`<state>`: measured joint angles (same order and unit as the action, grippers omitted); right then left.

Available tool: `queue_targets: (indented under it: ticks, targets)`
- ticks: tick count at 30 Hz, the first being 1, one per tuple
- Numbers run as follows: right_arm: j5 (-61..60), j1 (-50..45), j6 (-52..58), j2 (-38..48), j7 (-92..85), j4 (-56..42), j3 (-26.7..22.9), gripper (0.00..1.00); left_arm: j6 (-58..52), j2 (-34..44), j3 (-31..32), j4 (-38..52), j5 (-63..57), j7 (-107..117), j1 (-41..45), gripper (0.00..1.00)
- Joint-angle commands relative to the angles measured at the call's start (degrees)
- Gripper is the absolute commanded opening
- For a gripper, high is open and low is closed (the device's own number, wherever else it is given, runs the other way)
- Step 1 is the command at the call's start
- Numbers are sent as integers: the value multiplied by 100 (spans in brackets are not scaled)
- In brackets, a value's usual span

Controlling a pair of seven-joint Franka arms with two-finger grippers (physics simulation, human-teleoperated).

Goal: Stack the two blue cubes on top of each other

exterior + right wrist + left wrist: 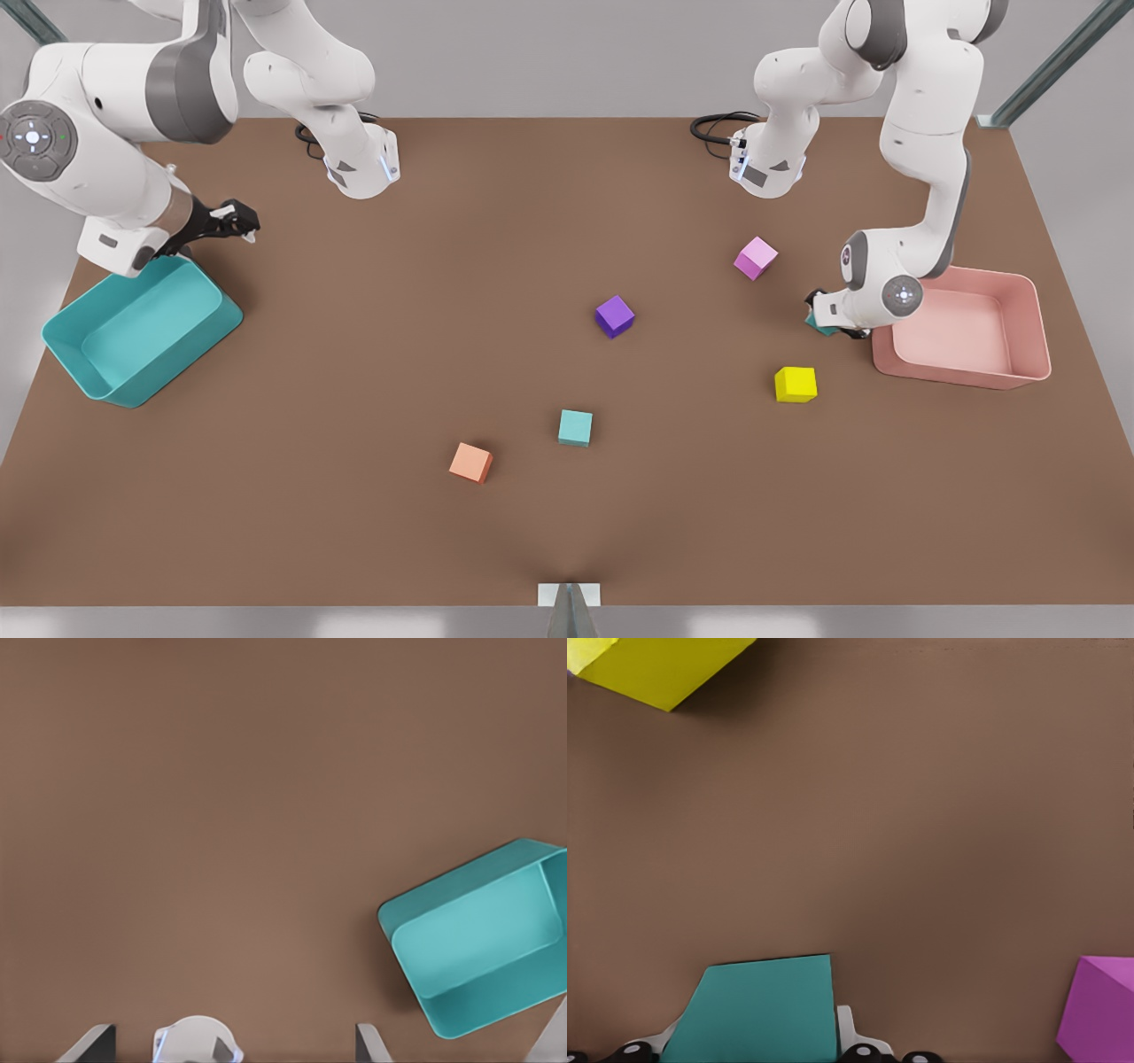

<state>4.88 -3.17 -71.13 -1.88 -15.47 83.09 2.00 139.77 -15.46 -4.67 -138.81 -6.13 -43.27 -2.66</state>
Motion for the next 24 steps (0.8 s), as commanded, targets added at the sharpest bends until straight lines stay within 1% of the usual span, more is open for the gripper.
queue_targets:
  ticks: [1,4,5,6,7,8,9,10,11,12,13,14,15,17,18,21,24]
  targets:
    - [-4,-132,20,-23,343,-3,-15,100,-327,218,1,3,50,336,73,54]
    - [-4,-132,20,-41,343,-3,-15,100,-1399,728,10,100,50,1259,398,54]
    - [-4,-97,20,-41,343,-3,-15,100,-1961,895,19,223,42,1943,538,54]
    - [-4,-88,20,-41,334,6,-15,100,-2550,1115,168,363,24,2568,732,54]
    - [-4,-79,20,-41,334,6,-15,100,-3437,1186,440,1039,24,3025,863,54]
    - [-4,-70,20,-41,334,6,-15,100,-3729,993,580,1698,50,3508,1215,54]
    - [-4,-70,20,-41,334,6,-24,100,-3729,582,922,2320,50,3946,1233,54]
    - [4,-70,20,-32,334,6,-15,100,-3729,-156,1362,3375,59,4632,1303,54]
    - [4,-61,20,-41,334,6,-24,100,-3729,-772,1617,4210,226,5299,1400,54]
    - [4,-61,20,-41,334,6,-24,100,-3729,-1449,1776,5054,252,5942,1706,54]
    - [4,-53,20,-41,334,6,-24,100,-3720,-2073,1776,5827,226,6426,2119,54]
    - [4,-44,20,-41,334,6,-24,100,-3677,-2540,1776,6461,226,6892,2454,54]
    - [-4,-18,20,-41,334,6,-24,100,-3571,-2918,1776,7006,226,7297,2665,54]
    - [-4,-17,20,-58,334,6,-24,100,-3510,-3815,1741,8492,226,7596,2964,54]
    - [4,-17,20,-67,334,6,-24,100,-2948,-3974,1724,8581,226,7623,3008,54]
    - [-4,-17,20,-85,325,6,-33,100,-1822,-4220,1715,8581,244,7781,3000,54]
    - [-4,-17,20,-111,325,-3,-33,100,-1558,-4325,1724,8581,244,7781,3008,54]
